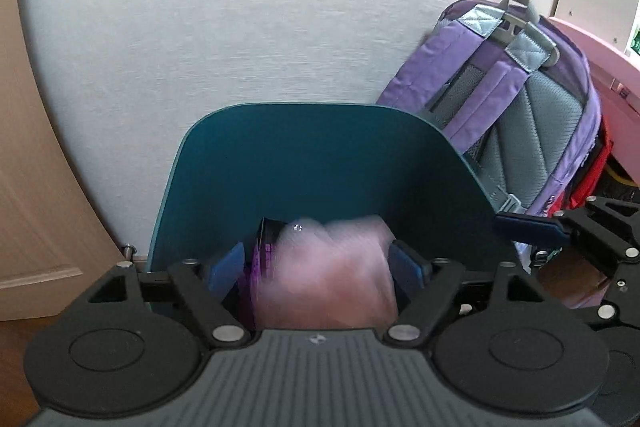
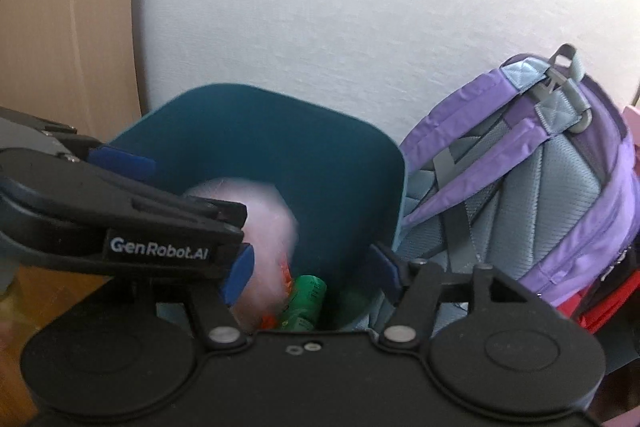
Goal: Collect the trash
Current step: 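Open both tools, dropping pink puff and green can into the wastebasket, then withdraw both tools and lower them toward the remaining trash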
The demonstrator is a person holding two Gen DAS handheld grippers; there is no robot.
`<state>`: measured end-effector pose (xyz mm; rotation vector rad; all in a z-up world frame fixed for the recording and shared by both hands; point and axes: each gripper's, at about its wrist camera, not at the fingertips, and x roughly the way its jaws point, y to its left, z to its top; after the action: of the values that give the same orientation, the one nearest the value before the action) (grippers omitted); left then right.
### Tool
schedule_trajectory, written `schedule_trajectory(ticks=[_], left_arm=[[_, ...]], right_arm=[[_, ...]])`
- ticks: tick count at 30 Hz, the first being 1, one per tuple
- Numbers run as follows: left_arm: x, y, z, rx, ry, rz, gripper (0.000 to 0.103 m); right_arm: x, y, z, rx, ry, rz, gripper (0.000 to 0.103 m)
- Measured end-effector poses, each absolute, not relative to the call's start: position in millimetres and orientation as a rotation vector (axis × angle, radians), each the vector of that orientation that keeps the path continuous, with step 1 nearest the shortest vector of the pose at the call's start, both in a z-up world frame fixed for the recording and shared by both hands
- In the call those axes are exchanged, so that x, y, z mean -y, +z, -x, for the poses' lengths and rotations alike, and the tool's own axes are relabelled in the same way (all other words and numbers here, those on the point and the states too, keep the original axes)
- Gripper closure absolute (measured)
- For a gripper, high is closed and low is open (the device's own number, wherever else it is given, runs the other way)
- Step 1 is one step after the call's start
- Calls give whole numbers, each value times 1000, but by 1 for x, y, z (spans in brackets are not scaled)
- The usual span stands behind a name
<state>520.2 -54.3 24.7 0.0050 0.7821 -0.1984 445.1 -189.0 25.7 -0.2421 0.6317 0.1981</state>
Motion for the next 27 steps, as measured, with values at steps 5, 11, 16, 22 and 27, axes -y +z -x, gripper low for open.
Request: schedule_trajectory(ticks=[5, 11, 16, 22, 27], left_arm=[[54, 40, -502, -771, -197, -13, 24], [53, 60, -470, -736, -187, -31, 24], [46, 75, -439, -714, -173, -52, 24], [34, 84, -393, -696, -178, -80, 24], [29, 84, -352, -688, -182, -100, 24]], right_arm=[[194, 39, -425, -615, 197, 254, 29], [200, 59, -393, -590, 214, 231, 26], [203, 72, -362, -571, 244, 203, 22], [203, 73, -327, -580, 283, 168, 20], [201, 67, -293, -589, 319, 166, 18]])
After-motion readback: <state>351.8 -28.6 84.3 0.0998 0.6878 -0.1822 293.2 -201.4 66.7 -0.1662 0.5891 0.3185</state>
